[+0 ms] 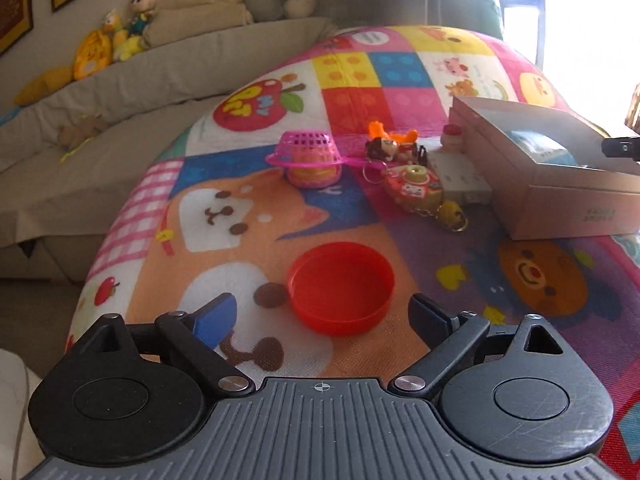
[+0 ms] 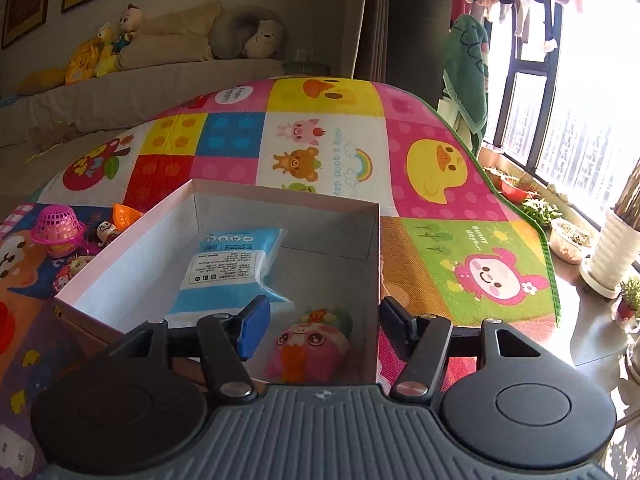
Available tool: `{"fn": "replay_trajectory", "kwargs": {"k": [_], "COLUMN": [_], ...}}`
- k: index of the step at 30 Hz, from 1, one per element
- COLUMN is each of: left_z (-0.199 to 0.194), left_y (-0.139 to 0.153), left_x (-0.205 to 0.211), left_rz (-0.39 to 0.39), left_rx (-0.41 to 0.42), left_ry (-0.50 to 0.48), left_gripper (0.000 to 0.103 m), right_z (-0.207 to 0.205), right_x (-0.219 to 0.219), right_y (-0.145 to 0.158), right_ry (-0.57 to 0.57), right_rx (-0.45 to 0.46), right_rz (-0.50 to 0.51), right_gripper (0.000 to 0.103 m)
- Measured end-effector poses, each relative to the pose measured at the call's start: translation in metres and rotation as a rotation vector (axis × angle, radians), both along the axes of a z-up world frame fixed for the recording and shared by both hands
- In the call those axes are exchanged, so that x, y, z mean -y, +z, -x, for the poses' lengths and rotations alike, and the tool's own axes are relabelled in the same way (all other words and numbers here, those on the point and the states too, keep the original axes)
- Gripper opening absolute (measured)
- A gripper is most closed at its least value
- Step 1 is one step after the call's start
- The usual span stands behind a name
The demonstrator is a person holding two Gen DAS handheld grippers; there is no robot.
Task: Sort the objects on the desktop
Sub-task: 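Grasp red round lid with left gripper while right grasps pink Hello Kitty toy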
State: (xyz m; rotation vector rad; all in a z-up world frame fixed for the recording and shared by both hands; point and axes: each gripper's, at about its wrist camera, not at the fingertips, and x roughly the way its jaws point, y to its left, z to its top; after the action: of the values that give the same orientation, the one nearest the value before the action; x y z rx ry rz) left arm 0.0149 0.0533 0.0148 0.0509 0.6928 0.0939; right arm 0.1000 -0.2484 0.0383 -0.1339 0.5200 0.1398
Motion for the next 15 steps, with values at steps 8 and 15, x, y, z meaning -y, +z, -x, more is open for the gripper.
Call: {"fn": "replay_trajectory", "kwargs": {"k": [8, 15], "left_z": [-0.023, -0.009], "left_y": [-0.006, -0.006], "left_x": [0.003, 0.022], "left_rz": [0.055, 0.084], "left_rx": [-0.019, -0.009], "left_ry": [-0.026, -0.126], "left_gripper": [0.071, 0.069], "right_z": [0.056, 0.080], "right_x": [-0.004, -0.015], "right_y": [0.011, 0.008], "right_ry": [0.059, 0.094], "right_rx": [-0.015, -0.055], "right_rz": [-0.043, -0.038], "right_gripper": [0.078, 0.083]}}
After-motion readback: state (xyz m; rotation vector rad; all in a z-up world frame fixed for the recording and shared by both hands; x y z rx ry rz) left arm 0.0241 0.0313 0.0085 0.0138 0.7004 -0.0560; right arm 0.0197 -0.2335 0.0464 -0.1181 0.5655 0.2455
